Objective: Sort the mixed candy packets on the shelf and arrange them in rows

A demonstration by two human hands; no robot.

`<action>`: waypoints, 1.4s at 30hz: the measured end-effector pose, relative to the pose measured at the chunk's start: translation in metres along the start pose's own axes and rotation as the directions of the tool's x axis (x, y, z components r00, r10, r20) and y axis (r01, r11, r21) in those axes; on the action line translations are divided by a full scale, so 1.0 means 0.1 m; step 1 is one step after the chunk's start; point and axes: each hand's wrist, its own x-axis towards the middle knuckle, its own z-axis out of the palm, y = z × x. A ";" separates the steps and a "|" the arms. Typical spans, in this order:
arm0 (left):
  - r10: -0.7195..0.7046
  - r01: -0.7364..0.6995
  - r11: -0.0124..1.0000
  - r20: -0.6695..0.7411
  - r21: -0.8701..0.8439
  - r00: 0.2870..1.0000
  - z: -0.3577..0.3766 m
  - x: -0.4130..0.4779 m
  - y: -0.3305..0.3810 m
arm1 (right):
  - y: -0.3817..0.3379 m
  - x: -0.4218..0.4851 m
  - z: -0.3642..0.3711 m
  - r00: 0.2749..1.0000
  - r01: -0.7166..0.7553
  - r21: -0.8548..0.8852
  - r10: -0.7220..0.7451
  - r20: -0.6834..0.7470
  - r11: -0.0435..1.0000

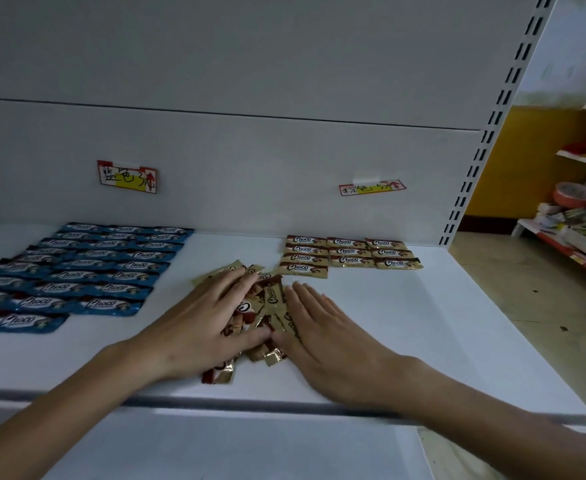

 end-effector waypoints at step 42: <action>0.412 -0.452 0.865 -0.207 -0.218 0.887 0.03 1.01 1.08 | 1.37 -0.78 -0.54 0.927 -0.184 0.236 0.248 -0.281 0.954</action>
